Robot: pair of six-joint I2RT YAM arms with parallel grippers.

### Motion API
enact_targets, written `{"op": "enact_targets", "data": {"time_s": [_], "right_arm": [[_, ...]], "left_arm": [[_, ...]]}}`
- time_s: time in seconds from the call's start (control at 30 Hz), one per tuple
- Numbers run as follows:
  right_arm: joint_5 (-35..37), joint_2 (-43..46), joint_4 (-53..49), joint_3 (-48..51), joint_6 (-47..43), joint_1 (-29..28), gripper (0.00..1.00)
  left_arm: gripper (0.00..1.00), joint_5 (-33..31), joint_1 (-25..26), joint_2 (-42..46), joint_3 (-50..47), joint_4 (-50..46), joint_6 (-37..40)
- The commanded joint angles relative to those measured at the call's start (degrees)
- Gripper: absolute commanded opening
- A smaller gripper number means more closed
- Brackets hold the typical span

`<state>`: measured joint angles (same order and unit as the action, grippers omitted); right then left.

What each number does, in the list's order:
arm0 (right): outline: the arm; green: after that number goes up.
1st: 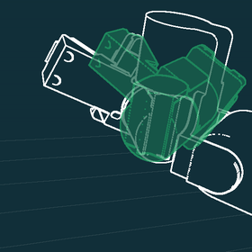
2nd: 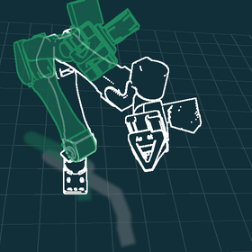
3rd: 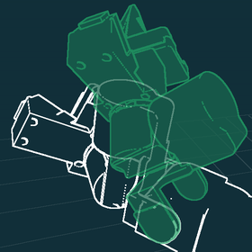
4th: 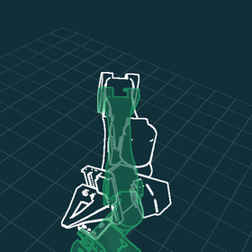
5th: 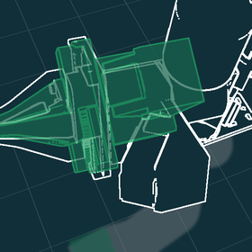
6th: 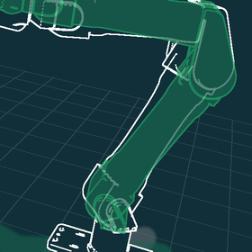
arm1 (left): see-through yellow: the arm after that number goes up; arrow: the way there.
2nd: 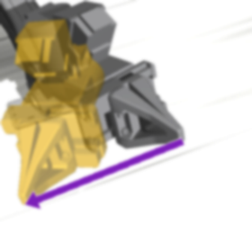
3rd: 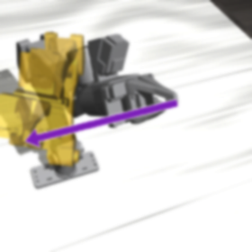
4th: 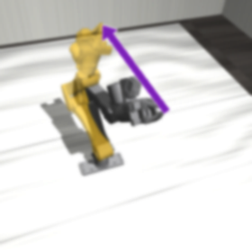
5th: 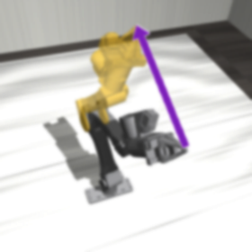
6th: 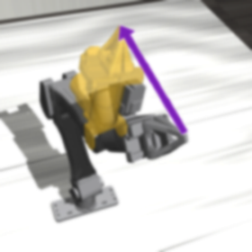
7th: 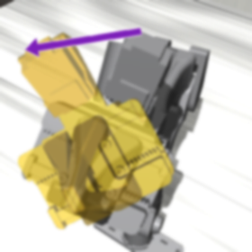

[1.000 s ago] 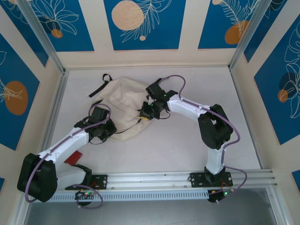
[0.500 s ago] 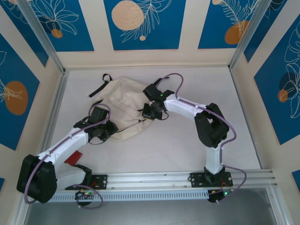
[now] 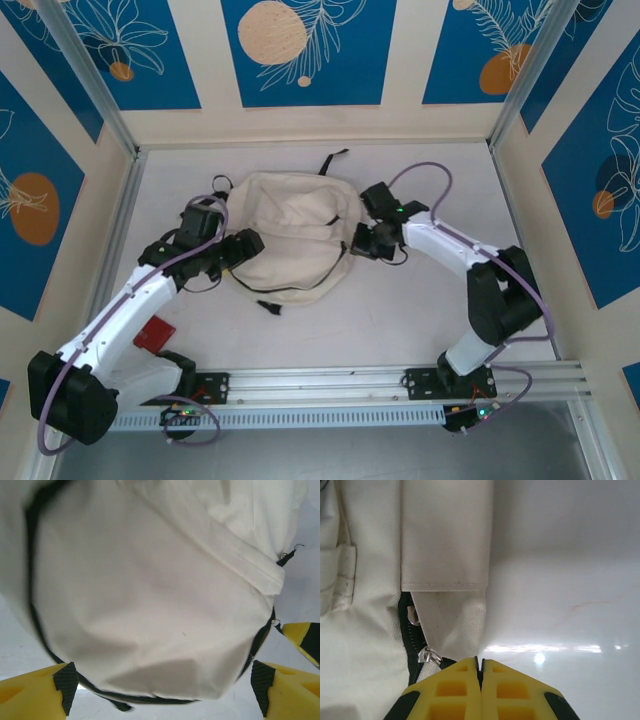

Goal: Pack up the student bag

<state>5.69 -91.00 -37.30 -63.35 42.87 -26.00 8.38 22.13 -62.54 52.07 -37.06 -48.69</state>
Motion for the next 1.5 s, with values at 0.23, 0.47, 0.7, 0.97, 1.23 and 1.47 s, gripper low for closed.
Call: {"op": "enact_targets", "data": {"time_s": [0.23,0.47,0.7,0.97,1.23,1.47], "right_arm": [[1.9,9.8,-7.3,5.9,-8.4,14.2,0.36],[0.7,10.9,-9.3,-1.1,-6.7,8.1,0.60],[-4.9,3.9,-4.5,-3.7,-3.5,-1.0,0.55],[-4.0,-5.1,-2.3,-3.8,-1.6,-6.2,0.47],[-4.1,-3.5,-0.1,5.4,2.0,-11.5,0.45],[-6.3,2.6,2.1,9.9,6.7,-15.3,0.45]], "left_arm": [[0.92,6.1,0.8,-2.7,3.4,0.6,8.4],[0.80,6.0,9.2,-11.4,6.6,5.3,7.8],[0.54,5.6,16.5,-24.5,11.3,10.5,5.6],[0.35,3.3,18.3,-34.4,12.7,10.1,3.9],[0.25,2.7,18.4,-33.1,2.8,11.3,1.9],[0.28,0.8,18.4,-24.3,-2.2,10.1,1.4]]}}
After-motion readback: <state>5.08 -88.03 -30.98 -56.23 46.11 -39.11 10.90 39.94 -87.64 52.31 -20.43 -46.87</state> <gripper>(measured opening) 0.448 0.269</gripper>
